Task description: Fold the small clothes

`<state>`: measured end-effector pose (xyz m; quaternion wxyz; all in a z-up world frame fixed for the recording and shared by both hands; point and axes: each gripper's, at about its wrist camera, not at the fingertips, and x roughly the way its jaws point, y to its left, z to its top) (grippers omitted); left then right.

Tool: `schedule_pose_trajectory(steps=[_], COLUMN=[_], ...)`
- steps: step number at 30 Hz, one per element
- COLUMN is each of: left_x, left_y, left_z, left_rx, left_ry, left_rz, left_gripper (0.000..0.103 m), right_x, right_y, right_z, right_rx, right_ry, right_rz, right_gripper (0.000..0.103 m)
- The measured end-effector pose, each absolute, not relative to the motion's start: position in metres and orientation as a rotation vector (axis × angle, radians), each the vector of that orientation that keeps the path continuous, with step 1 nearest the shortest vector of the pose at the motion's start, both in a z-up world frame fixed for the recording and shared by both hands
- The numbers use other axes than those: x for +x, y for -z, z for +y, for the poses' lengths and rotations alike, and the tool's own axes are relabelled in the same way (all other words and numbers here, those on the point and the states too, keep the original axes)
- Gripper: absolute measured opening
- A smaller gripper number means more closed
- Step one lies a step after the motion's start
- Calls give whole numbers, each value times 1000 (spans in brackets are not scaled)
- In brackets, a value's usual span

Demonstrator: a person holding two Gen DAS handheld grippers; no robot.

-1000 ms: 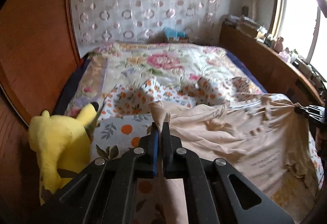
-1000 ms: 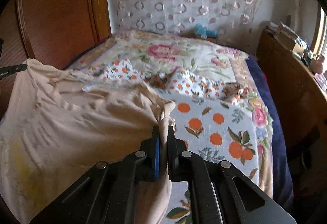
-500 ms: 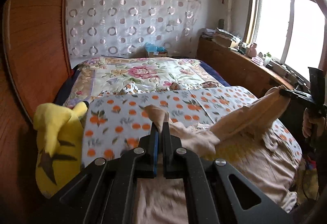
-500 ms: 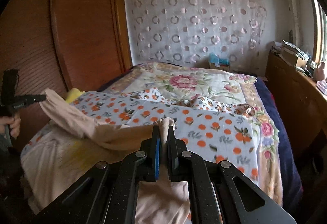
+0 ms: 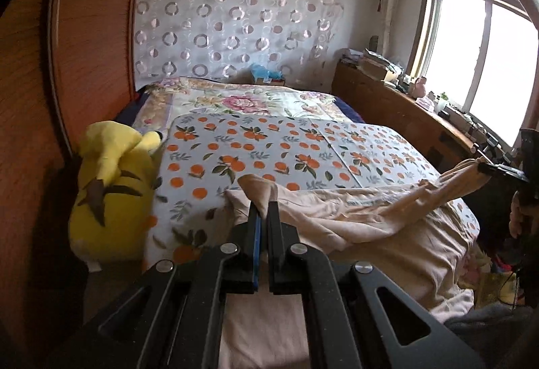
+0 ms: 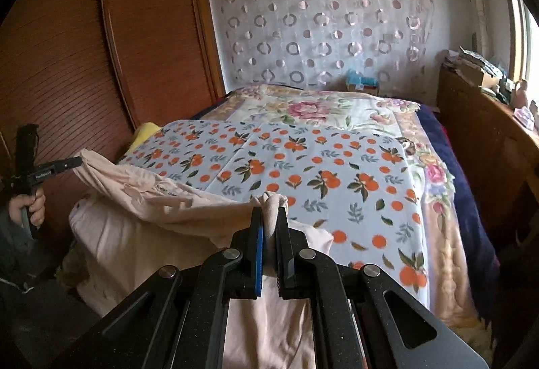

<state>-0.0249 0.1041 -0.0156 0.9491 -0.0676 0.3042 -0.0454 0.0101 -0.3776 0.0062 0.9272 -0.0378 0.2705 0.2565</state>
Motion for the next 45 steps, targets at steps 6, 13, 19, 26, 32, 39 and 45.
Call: schedule_pose_trajectory(steps=[6, 13, 19, 26, 32, 39, 45], left_x=[-46, -35, -26, -12, 20, 58, 83], left_y=[19, 42, 44, 37, 30, 47, 67], left_z=[103, 98, 108, 118, 116, 113, 116], left_rx=[-99, -43, -33, -41, -2, 31, 14], left_ry=[103, 60, 29, 34, 52, 57, 66], left_rz=[637, 720, 719, 717, 724, 795, 849], left_gripper=[4, 5, 42, 66, 71, 71, 71], right_x=[-8, -1, 10, 34, 53, 79, 88], right_y=[-3, 18, 12, 35, 46, 60, 61], right_z=[-365, -360, -361, -349, -326, -318, -324], right_rx=[-141, -157, -170, -177, -163, -177, -158], right_ry=[-512, -475, -449, -405, -441, -419, -411], right_rz=[601, 689, 656, 670, 693, 729, 737], right_gripper=[5, 12, 47, 47, 47, 47, 47])
